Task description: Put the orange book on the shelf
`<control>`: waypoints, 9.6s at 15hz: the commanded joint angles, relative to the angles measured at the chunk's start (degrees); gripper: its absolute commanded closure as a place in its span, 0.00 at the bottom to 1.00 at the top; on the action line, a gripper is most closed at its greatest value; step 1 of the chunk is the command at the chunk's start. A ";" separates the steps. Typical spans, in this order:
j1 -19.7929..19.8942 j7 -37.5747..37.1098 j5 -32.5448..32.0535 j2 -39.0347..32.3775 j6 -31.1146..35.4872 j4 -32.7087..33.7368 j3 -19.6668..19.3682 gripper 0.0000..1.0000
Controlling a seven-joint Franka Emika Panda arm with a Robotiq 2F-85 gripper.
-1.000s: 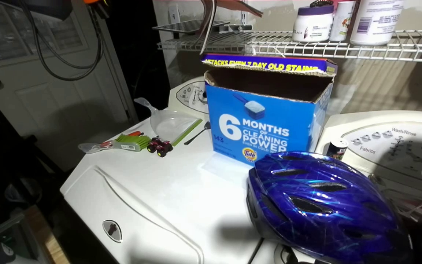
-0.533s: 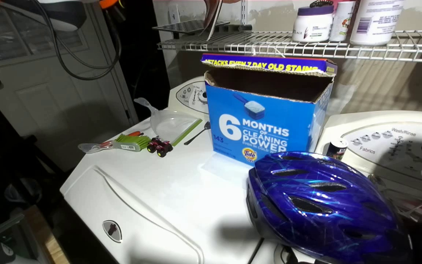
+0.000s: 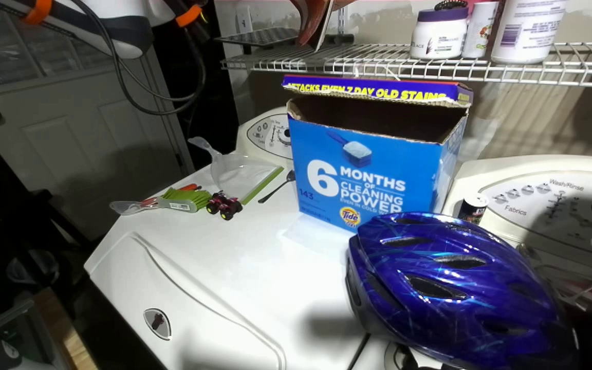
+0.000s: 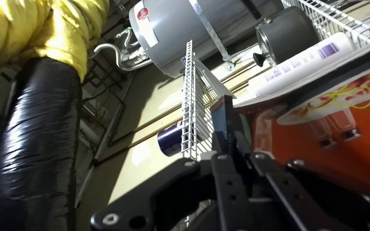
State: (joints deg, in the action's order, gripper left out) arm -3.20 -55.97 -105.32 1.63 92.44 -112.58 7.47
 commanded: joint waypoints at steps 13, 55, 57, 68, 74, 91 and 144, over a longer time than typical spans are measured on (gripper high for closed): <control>-0.04 -8.42 -12.75 -16.69 -0.37 17.22 -3.17 0.98; -0.84 -1.35 -0.55 -21.25 11.02 22.82 -2.07 0.98; -0.69 0.67 1.95 -19.25 12.49 21.08 -1.92 0.98; -1.19 24.25 17.27 -13.91 14.65 16.87 -1.65 0.98; -1.45 33.70 23.96 -14.83 14.97 17.03 -1.61 0.98; -1.82 54.38 43.49 -14.30 15.40 18.25 -1.76 0.98; -3.34 49.58 38.18 -21.86 6.65 30.67 -4.90 0.98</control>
State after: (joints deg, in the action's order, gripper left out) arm -6.14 -5.46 -65.71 -17.84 100.33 -85.69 3.52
